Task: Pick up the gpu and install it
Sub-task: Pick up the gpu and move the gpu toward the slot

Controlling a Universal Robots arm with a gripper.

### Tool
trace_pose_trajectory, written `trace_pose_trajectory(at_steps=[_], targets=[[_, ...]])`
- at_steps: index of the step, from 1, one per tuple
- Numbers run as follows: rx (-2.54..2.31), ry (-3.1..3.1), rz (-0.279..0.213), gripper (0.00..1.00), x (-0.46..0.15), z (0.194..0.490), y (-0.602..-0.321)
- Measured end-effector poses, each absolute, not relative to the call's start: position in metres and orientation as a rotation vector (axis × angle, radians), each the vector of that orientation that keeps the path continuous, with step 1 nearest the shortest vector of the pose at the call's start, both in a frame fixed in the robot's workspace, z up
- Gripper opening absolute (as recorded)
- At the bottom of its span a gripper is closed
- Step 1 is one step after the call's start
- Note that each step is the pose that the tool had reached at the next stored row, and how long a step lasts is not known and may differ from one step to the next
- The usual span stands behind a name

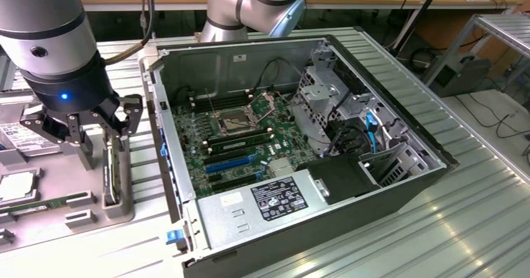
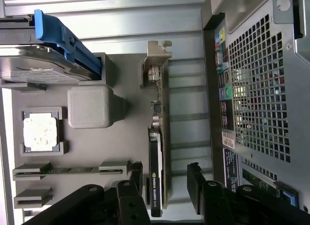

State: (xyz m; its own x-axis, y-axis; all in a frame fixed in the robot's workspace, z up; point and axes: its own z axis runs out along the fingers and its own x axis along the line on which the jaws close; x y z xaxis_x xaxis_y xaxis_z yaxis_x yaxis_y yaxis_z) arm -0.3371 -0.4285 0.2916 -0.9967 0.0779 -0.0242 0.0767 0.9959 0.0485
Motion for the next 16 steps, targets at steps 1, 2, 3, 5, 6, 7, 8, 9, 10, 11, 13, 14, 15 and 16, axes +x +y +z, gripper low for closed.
trace_pose_trajectory(at_steps=[1,2,3,5,6,7,8,9,10,11,13,14,15,16], targets=[[0.121,3.112,0.074,0.50,-0.338,0.290,-0.428],[0.121,3.112,0.074,0.50,-0.338,0.289,-0.429],[0.120,3.113,0.074,0.50,-0.338,0.289,-0.429],[0.121,3.112,0.074,0.50,-0.339,0.285,-0.429],[0.121,3.112,0.074,0.50,-0.339,0.284,-0.429],[0.121,3.112,0.074,0.50,-0.340,0.282,-0.429],[0.121,3.112,0.074,0.50,-0.340,0.280,-0.429],[0.121,3.112,0.074,0.50,-0.340,0.279,-0.429],[0.121,3.112,0.074,0.50,-0.340,0.277,-0.429],[0.121,3.112,0.074,0.50,-0.341,0.276,-0.429],[0.121,3.112,0.074,0.50,-0.341,0.274,-0.429],[0.121,3.112,0.074,0.50,-0.341,0.273,-0.429],[0.121,3.112,0.074,0.50,-0.341,0.272,-0.429],[0.121,3.112,0.074,0.50,-0.342,0.270,-0.429]])
